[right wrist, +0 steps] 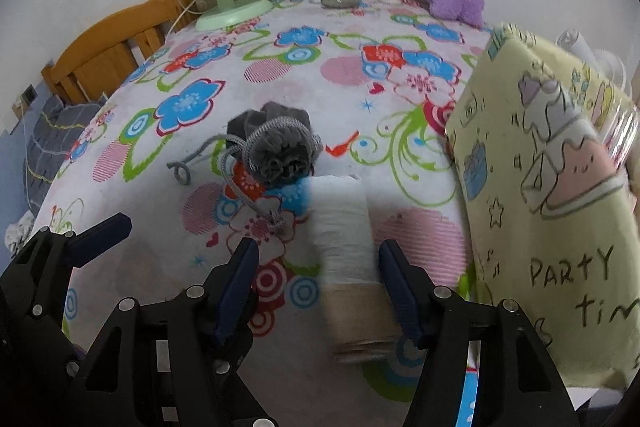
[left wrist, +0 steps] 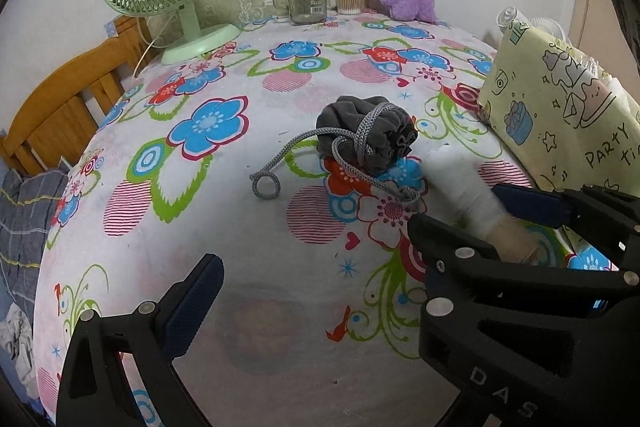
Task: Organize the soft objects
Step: 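Close the right tool on the white roll while the left tool approaches the grey mesh pouch, then lift the white roll with the right tool while the left tool grips the grey pouch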
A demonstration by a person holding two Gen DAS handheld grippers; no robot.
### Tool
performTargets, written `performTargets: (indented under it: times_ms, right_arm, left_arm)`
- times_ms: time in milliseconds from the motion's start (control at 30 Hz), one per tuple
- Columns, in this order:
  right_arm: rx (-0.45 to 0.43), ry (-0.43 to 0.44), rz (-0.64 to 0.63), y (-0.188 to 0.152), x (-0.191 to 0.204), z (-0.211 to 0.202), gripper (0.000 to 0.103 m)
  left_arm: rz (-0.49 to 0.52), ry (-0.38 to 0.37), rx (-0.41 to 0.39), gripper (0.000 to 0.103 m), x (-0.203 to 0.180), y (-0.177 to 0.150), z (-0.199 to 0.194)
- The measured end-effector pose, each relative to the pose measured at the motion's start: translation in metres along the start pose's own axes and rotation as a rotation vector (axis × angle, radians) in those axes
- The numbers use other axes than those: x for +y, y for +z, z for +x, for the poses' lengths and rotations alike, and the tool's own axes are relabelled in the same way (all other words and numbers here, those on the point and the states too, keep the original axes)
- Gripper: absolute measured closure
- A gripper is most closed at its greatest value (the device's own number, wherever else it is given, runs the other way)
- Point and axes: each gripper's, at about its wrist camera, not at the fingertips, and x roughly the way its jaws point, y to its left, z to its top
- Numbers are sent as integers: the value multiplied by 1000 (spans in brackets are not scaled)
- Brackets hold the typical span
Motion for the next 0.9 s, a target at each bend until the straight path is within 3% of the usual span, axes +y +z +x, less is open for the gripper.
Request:
performTargets:
  times_ms: [267,900]
  right_arm:
    - [3,-30,-25,-1,1,-2,72]
    - [-69,-69,6,25,-5,-11,76]
  left_arm:
    - [4,2,-1,2,-1,0,0]
    - [-12,-14,-43,2,-1,33,2]
